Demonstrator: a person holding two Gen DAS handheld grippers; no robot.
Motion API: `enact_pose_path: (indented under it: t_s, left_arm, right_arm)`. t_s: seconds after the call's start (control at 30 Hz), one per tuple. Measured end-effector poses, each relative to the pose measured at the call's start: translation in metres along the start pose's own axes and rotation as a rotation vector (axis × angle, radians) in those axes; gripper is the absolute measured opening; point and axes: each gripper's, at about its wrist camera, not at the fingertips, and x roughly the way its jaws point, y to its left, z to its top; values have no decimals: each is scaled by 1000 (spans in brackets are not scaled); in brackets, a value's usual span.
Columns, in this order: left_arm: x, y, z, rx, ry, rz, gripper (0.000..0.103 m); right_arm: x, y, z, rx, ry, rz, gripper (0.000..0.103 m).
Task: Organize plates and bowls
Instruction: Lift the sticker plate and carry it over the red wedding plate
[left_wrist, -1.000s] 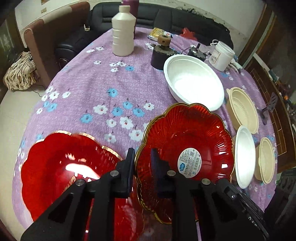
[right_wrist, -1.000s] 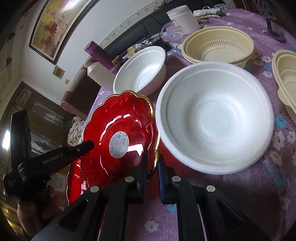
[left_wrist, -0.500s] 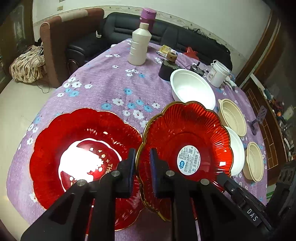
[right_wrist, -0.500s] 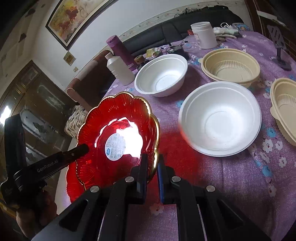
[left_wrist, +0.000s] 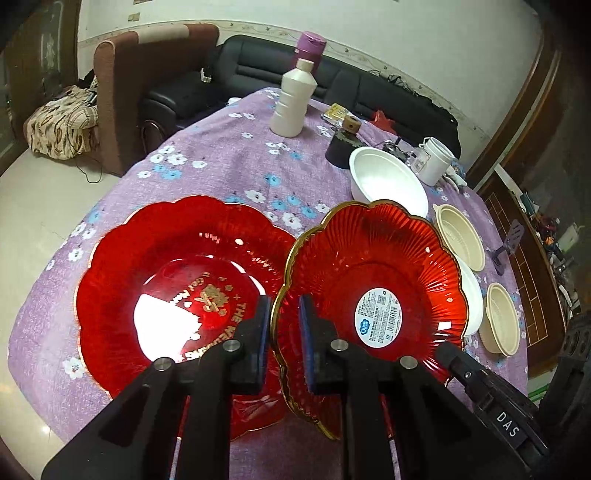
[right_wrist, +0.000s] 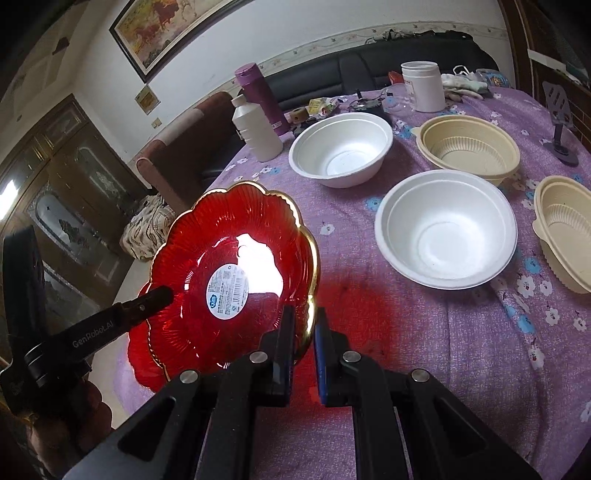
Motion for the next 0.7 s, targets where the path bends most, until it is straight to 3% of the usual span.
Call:
enact_pose_path:
  t_s: [0.7]
  left_arm:
    - [-9, 0, -14, 26, -40, 59, 13]
  right_arm:
    - [-3, 6, -5, -18, -14, 7, 9]
